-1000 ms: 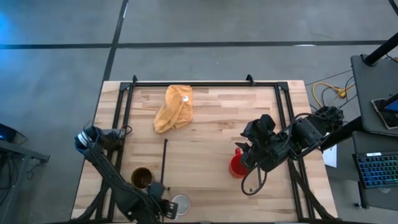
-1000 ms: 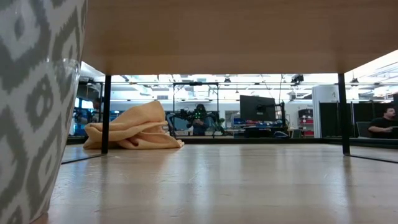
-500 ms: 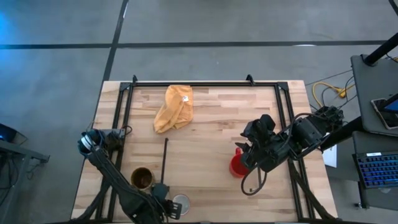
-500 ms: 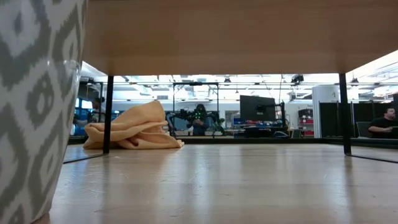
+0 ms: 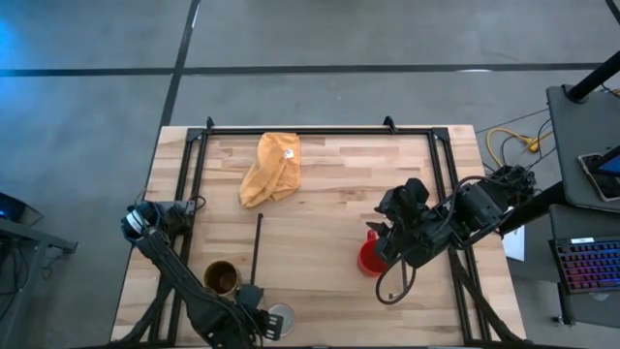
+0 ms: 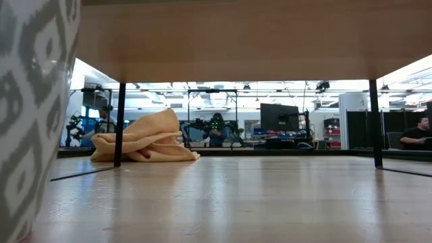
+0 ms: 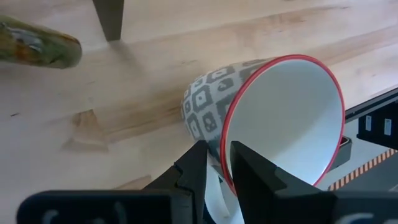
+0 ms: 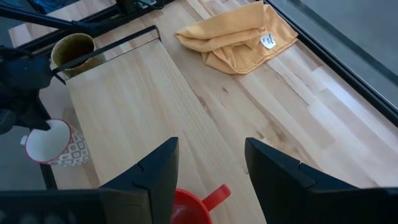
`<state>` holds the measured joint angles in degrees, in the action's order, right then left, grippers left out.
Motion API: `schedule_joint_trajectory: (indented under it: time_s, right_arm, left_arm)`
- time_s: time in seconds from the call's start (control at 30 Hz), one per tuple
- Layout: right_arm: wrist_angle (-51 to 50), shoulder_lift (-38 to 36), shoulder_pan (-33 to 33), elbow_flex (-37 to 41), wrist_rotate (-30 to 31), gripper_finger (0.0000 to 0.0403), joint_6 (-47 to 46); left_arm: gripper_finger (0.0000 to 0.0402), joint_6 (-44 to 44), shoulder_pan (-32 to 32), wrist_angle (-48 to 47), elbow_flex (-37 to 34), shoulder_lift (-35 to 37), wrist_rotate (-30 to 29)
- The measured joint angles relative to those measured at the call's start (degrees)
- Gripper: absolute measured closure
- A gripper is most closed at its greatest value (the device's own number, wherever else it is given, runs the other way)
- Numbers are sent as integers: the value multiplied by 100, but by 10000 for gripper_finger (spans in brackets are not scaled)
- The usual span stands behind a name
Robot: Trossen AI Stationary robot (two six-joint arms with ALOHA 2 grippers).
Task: Stack small to large cups/mugs on shelf
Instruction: Put the white mug on the shelf
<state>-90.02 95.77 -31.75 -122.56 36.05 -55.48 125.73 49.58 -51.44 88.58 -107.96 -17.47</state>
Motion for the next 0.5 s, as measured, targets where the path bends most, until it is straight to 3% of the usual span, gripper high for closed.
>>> schedule_joint_trajectory:
  time_s: [0.33, 0.5]
  right_arm:
    - [0, 0, 0, 0, 2, 225, 0]
    - [0, 0, 0, 0, 2, 225, 0]
  left_arm:
    - [347, 8, 0, -2, 5, 2, 253]
    - [379, -6, 0, -2, 55, 2, 288]
